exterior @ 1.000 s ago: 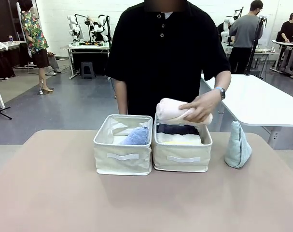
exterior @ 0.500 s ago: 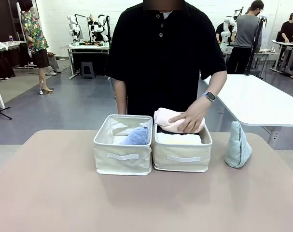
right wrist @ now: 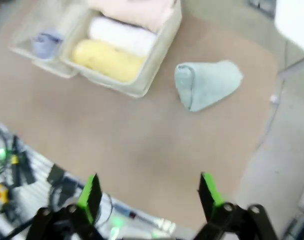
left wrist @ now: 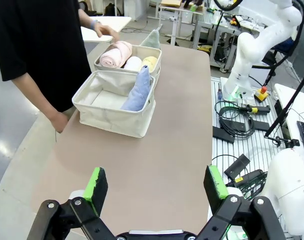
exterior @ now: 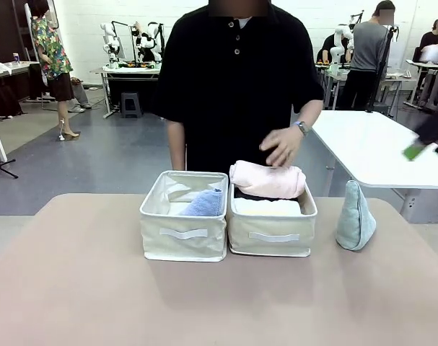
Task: Sort the towels based on their folding style.
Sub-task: Pick up another triangle-folded towel from the table and place it in the left Fabric basket.
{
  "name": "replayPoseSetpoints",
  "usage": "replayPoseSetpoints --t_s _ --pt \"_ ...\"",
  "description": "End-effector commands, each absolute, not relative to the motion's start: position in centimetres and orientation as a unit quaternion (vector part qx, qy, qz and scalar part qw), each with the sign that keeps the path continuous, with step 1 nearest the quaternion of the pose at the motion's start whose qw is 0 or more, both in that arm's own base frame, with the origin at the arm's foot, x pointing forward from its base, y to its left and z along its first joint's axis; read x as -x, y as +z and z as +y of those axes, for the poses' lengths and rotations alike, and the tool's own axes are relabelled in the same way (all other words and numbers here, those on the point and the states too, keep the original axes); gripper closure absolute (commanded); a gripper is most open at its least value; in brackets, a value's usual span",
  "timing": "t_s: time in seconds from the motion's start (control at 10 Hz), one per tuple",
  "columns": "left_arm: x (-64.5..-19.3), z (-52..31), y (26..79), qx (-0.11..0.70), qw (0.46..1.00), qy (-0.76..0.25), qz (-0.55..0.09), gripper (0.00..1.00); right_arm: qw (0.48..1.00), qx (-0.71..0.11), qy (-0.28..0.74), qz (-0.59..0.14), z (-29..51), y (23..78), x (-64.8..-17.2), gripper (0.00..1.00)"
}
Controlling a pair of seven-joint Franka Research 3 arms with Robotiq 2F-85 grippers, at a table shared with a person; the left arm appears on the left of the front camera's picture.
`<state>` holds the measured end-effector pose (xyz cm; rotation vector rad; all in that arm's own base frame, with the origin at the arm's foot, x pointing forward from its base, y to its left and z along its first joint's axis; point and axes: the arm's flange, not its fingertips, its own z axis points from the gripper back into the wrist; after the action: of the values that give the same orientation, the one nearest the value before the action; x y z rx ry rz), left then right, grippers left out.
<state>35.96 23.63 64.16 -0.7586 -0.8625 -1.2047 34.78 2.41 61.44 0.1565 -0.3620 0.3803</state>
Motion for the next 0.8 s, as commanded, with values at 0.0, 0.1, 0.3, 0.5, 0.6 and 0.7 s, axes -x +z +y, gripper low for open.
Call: replayPoseSetpoints --t_s 0.0,0.1,0.3,0.5,0.6,0.7 --pt "-35.8 23.8 64.3 0.337 0.667 -0.537 -0.391 0.0 0.981 -0.017 0.162 -0.106 5.4 59.0 -38.7 0.0" --pt "-35.8 23.8 64.3 0.337 0.667 -0.537 -0.391 0.0 0.983 -0.001 0.161 -0.086 6.5 58.0 -39.2 0.0" --pt "-35.8 23.8 64.3 0.337 0.667 -0.537 -0.391 0.0 0.985 -0.004 0.158 -0.072 6.1 57.7 -38.4 0.0" --pt "-35.8 23.8 64.3 0.337 0.667 -0.537 -0.391 0.0 0.981 -0.005 0.165 -0.097 7.6 55.9 -39.8 0.0" --pt "-35.8 23.8 64.3 0.337 0.667 -0.537 -0.391 0.0 0.981 -0.005 0.165 -0.097 7.6 55.9 -39.8 0.0" --pt "-35.8 23.8 64.3 0.337 0.667 -0.537 -0.391 0.0 0.983 -0.003 0.164 -0.084 7.3 56.0 -39.6 0.0"
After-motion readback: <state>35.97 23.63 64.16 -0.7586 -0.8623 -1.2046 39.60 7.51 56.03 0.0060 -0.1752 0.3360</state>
